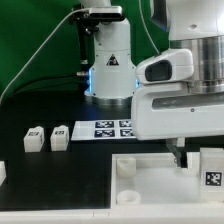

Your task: Assemble one leg

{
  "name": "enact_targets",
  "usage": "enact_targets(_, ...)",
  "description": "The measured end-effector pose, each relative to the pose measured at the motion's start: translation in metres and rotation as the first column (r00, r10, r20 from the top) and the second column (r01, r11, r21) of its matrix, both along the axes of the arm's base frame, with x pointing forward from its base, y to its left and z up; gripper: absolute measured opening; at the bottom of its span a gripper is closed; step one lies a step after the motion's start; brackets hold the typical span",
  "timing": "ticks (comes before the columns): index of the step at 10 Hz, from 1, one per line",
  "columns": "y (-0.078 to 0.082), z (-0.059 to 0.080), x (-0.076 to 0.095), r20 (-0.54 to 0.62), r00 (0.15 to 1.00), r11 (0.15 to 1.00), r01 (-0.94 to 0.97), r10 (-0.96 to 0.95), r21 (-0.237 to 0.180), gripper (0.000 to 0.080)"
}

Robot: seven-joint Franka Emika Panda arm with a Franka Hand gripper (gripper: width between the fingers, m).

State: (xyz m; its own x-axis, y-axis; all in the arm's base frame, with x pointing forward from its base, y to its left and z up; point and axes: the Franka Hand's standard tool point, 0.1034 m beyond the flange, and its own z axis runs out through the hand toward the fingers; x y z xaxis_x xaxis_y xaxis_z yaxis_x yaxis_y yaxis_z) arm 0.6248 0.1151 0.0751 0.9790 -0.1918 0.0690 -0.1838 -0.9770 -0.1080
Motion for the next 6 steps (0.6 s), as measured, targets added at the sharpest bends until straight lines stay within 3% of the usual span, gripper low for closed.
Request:
enact_targets(1,-0.0002,-0.0002,0.0000,-0.002,1.000,1.000,0.013,-0.013,0.001,0.0604)
enact_targets(3,-0.0007,-0.0007,-0.0002,-0.005,0.999,0.999,0.039,-0.039,0.003,0.0321)
enact_targets(5,-0.0028,-0.0009,0.0001,-0.025,0.973,0.973,0.229,-0.228,0.018,0.0292)
enact_targets(6,-0.0028,-0.0012,0.0006,-0.066,0.913,0.914,0.406,-0.404,0.018,0.0292)
